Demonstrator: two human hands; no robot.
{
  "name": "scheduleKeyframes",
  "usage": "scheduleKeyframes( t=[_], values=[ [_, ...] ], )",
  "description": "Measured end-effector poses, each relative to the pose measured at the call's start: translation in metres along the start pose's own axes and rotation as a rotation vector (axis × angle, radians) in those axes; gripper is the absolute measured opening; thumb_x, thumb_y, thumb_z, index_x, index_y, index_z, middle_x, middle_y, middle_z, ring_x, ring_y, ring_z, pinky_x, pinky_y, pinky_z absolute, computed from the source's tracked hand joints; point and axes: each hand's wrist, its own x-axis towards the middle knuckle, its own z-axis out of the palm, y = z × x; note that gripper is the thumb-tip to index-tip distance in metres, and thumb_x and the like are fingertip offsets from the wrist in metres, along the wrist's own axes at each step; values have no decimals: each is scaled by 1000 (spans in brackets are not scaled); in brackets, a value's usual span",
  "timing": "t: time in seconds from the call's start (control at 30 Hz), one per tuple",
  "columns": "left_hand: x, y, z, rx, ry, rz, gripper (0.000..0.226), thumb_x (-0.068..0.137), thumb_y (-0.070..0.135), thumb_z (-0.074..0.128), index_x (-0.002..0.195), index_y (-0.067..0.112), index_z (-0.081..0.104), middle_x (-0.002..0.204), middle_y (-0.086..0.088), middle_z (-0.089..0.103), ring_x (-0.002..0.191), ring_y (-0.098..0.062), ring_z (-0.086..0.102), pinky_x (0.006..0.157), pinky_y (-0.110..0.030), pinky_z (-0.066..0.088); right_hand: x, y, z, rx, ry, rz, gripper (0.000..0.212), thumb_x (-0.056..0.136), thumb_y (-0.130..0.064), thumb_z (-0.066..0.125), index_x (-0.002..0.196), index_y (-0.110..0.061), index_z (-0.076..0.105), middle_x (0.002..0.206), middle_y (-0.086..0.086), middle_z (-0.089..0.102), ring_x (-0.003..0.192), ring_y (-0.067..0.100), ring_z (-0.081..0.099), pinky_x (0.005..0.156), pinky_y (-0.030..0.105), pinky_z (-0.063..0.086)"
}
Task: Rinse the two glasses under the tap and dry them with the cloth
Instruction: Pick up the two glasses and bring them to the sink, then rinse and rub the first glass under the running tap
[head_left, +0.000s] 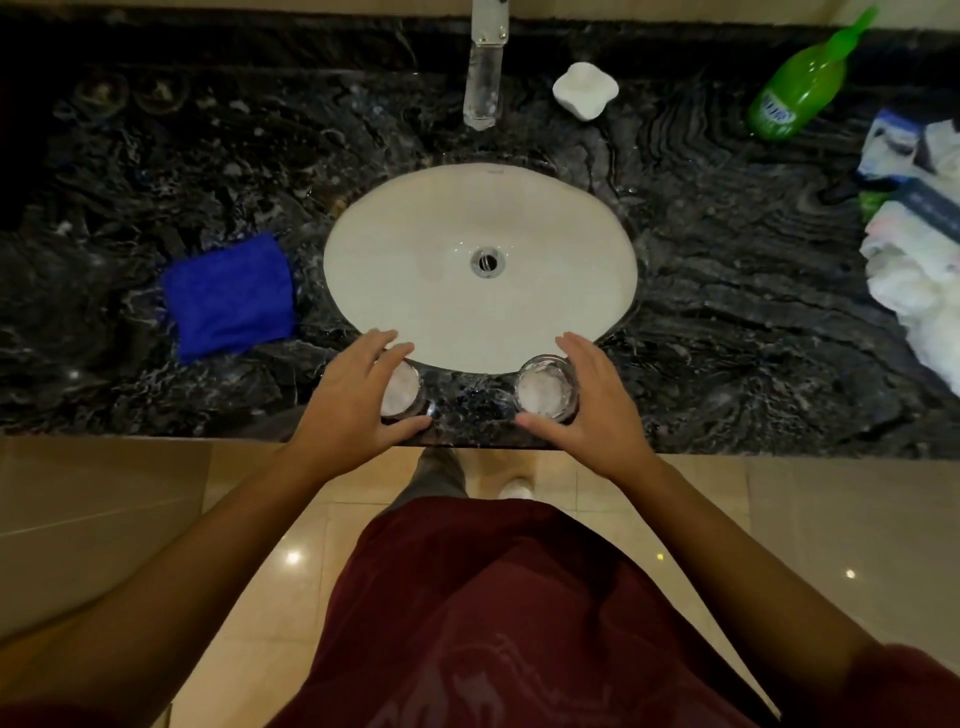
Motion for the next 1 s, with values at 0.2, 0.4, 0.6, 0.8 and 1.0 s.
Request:
scheduleKeyframes(
  t=[0.2,0.4,0.6,0.8,1.0],
  values=[
    [16,67,24,-147,-60,97,96,87,60,75,161,16,32,167,-7,33,157,-27,24,127,-41,21,2,61,-32,-198,233,152,66,101,-52,47,155,-15,46,167,13,35,155,32,29,123,55,30],
    [46,106,62,-387,-98,-12,112,78,54,86,164,21,22,169,-1,28,155,-19,26,124,-33,23,-18,111,-17,-471,163,153,63,105,-51,39,161,-22,38,171,13,27,160,35,17,127,59,15],
    [48,121,85,-569,-77,-152,119,74,48,91,165,26,19,163,1,40,147,-11,37,119,-33,32,-16,125,-5,-540,219,138,62,108,-53,34,162,-24,34,172,11,26,160,34,17,128,58,14],
    [58,125,97,-571,-28,-172,102,72,42,94,156,24,38,151,0,52,138,-19,50,116,-42,42,-15,130,-4,-551,254,116,61,108,-50,41,163,-26,32,173,9,25,161,32,15,129,56,11],
    [91,112,67,-734,43,-246,91,69,45,95,144,35,44,128,12,67,117,1,62,96,-12,46,-10,103,-18,-456,167,237,59,100,-38,58,155,-17,48,168,17,32,158,38,23,126,61,22]
  ],
)
